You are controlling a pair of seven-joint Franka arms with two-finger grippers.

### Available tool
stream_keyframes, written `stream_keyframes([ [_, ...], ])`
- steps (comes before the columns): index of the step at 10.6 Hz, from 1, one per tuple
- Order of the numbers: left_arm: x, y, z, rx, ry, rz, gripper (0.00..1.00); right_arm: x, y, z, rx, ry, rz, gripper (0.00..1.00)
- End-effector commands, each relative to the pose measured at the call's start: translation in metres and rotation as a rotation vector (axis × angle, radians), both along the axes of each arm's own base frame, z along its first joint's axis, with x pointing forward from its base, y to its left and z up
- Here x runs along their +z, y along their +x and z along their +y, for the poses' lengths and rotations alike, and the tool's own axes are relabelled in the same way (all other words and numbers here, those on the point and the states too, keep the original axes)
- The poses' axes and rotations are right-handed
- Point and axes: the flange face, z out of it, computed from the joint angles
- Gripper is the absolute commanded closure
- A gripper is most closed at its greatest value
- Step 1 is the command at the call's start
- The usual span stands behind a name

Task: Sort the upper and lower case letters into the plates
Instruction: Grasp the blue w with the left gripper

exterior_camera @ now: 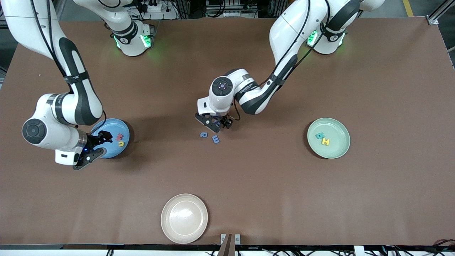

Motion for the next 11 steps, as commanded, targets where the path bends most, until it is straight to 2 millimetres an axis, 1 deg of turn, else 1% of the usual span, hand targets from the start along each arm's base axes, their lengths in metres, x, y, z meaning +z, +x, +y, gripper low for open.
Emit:
stream_keyframes([
  [1,-0.007,0.001,-0.008,-0.028,0.017,-0.037,0.18,0.006,-0.003,0.014,0.013,0.000,0.003,0.00],
  [4,-0.012,0.001,-0.011,-0.031,-0.004,-0.050,0.21,0.005,-0.003,0.015,0.017,-0.001,0.001,0.00],
  [7,-0.015,0.003,-0.009,-0.032,0.001,-0.061,0.29,0.004,-0.003,0.014,0.014,-0.002,0.001,0.00],
  [10,-0.020,0.000,-0.013,-0.037,0.005,-0.068,0.56,0.006,-0.001,0.015,0.015,0.000,-0.005,0.00],
  [11,-0.020,0.000,-0.013,-0.040,0.007,-0.068,0.70,0.006,-0.001,0.020,0.021,-0.001,-0.006,0.00],
])
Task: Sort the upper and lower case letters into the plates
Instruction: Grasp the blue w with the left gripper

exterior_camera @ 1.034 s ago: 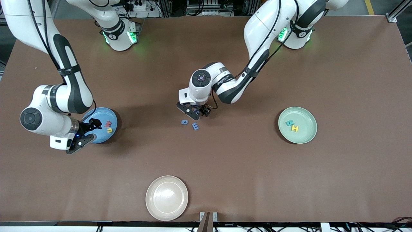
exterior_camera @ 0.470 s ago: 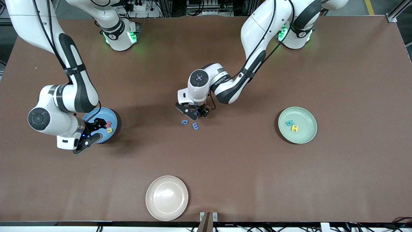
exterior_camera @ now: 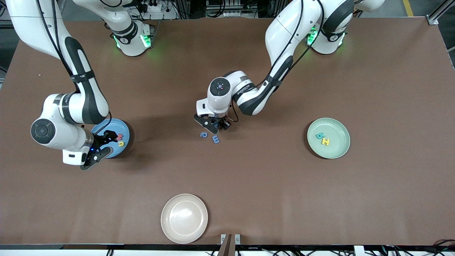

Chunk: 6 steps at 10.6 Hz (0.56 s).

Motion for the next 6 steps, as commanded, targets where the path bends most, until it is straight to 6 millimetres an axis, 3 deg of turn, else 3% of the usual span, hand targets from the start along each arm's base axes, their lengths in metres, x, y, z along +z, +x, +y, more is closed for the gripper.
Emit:
stream_keyframes([
  [1,-0.004,0.000,-0.007,-0.031,0.001,-0.032,0.89,0.007,-0.001,0.006,-0.008,-0.001,-0.007,0.00],
  [2,0.000,0.002,-0.006,-0.028,0.000,-0.036,1.00,0.008,-0.001,0.010,-0.016,-0.004,-0.007,0.00],
  [3,0.012,0.006,-0.004,-0.016,-0.003,-0.045,1.00,0.008,-0.001,0.016,-0.019,-0.006,-0.008,0.00],
  [5,0.061,0.031,0.020,0.027,0.022,-0.052,1.00,0.009,-0.001,0.030,-0.020,-0.007,-0.011,0.00],
  [6,0.098,0.052,0.044,0.063,0.049,-0.047,1.00,0.011,0.001,0.038,-0.026,-0.009,-0.017,0.00],
])
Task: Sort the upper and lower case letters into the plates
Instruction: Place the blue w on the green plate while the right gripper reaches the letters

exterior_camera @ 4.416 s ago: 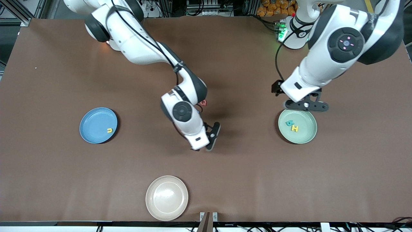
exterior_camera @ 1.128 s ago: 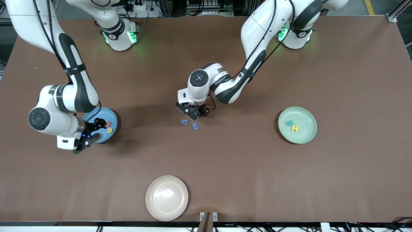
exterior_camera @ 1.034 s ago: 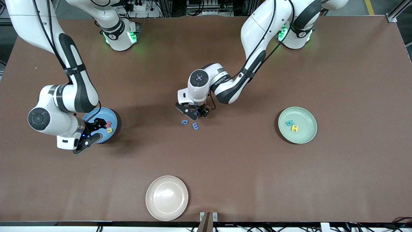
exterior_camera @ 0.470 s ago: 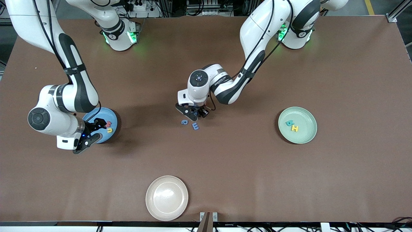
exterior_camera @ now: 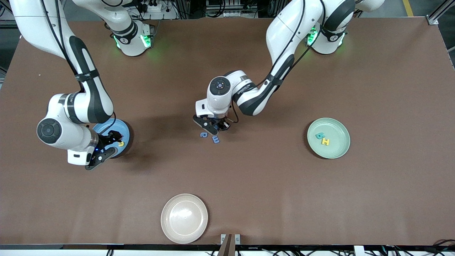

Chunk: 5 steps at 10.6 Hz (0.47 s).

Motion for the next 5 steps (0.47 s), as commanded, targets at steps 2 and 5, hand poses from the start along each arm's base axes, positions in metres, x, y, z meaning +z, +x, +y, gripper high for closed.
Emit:
stream_keyframes([
  [2,0.116,0.055,0.102,0.115,0.100,0.014,1.00,0.014,0.000,0.045,-0.036,-0.010,-0.022,0.00],
  [5,0.148,0.075,0.226,0.246,0.137,0.077,1.00,0.022,0.000,0.107,-0.068,-0.016,-0.054,0.00],
])
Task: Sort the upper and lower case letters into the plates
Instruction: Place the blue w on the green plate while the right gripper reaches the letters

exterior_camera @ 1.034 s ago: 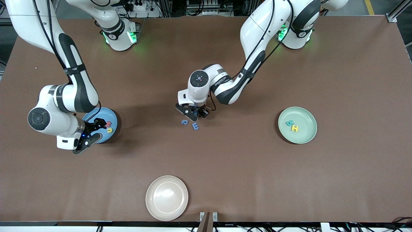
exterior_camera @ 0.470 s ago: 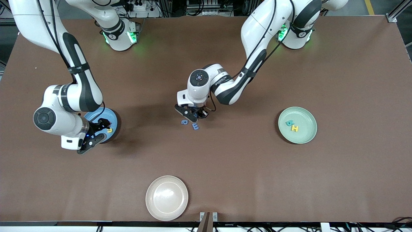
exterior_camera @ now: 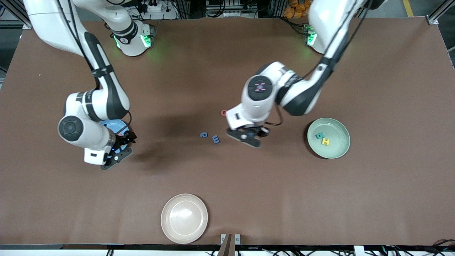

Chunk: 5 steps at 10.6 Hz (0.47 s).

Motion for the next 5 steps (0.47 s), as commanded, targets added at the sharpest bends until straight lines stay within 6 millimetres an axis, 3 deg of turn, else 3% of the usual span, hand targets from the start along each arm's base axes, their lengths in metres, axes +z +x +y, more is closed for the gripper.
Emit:
stream_keyframes([
  [1,0.001,0.001,0.101,0.052,0.030,0.041,1.00,0.012,0.000,0.055,-0.054,-0.006,-0.032,0.00],
  [3,-0.022,0.011,0.169,0.163,0.055,0.094,1.00,0.004,-0.008,0.117,-0.127,-0.016,-0.042,0.00],
  [5,-0.049,0.019,0.215,0.236,0.064,0.146,1.00,-0.007,-0.015,0.175,-0.207,0.044,-0.023,0.00],
])
